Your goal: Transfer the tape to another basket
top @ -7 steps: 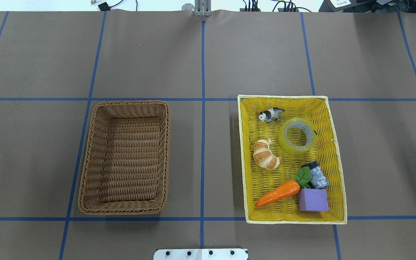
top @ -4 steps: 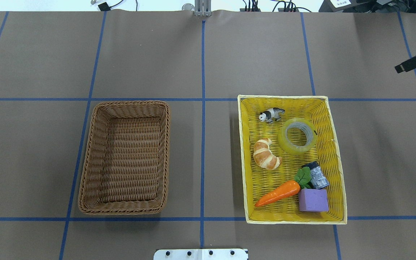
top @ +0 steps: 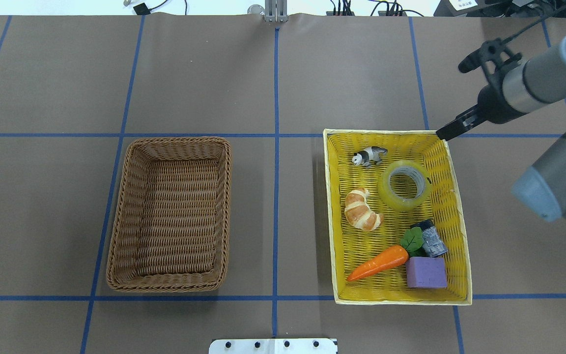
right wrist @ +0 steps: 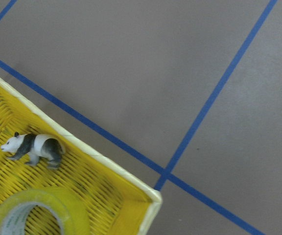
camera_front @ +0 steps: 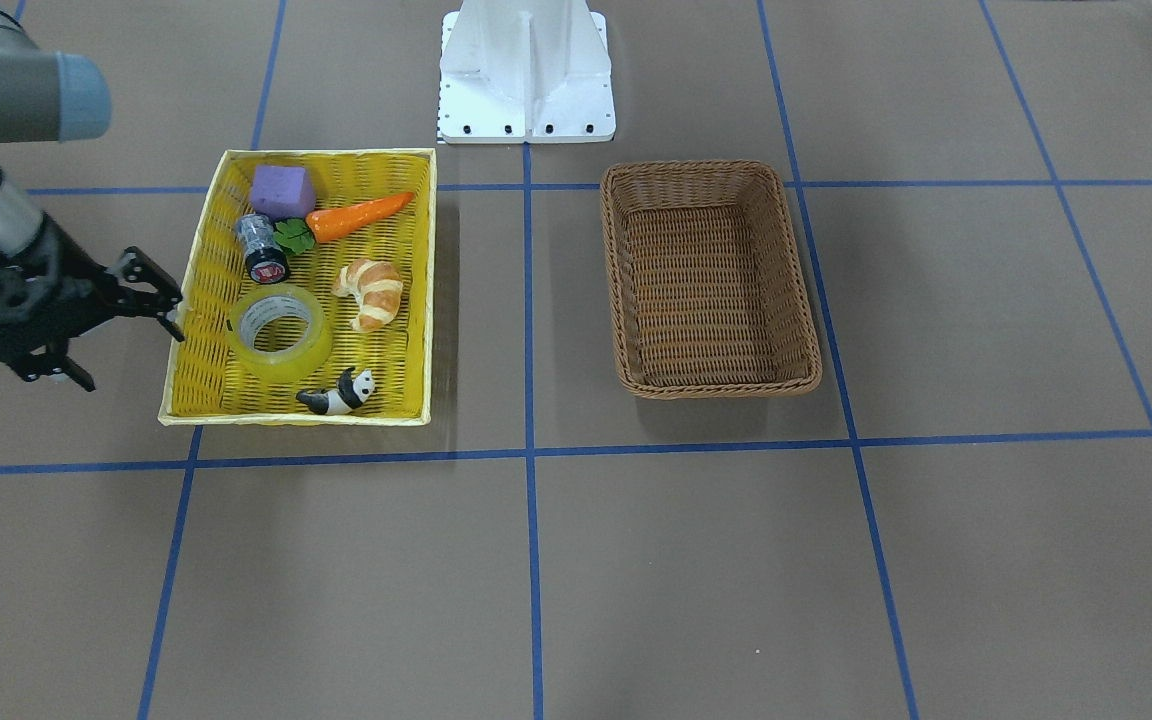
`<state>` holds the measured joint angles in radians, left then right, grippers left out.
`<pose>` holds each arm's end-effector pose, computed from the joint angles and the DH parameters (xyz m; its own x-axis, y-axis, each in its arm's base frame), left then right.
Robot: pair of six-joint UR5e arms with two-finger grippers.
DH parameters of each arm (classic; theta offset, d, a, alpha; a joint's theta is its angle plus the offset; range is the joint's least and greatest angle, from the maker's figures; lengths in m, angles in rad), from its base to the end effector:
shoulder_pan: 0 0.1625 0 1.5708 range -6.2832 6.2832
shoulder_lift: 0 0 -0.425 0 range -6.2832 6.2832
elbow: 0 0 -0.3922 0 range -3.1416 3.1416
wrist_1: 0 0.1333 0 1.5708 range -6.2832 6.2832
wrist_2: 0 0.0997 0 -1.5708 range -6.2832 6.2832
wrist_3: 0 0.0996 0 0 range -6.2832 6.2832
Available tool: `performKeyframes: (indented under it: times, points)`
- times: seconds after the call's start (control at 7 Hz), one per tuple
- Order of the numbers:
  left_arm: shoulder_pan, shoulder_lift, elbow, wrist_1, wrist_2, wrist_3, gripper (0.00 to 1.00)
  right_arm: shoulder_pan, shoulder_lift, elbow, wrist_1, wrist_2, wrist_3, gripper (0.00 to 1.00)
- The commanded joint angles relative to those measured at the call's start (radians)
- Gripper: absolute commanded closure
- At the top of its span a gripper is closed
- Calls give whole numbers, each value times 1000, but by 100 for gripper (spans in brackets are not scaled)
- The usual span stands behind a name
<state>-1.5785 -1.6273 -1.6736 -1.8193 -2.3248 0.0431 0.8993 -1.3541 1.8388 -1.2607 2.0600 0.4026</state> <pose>-0.0692 -0.5310 0.5517 0.7307 0.3052 -0.6107 -0.0244 0.9057 0.4233 -0.2875 -0.5008 0.3852 0.6146 -0.5320 0.5825 0.2119 0.8226 0.5277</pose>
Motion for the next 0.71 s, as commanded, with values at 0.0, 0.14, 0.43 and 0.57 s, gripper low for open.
performKeyframes:
  times: [0.0,0.14,0.43,0.57]
  points:
    - [0,1,0,-1,-1,0,1,-131,3,0,1,-110,56,6]
    - [0,3,0,-1,-1,0,1,-149,1,-4,1,-110,41,11]
    - [0,6,-1,-1,-1,1,1,-164,3,-31,0,-107,-23,17]
    - [0,6,-1,-1,-1,1,1,-184,4,-65,0,-110,-28,24]
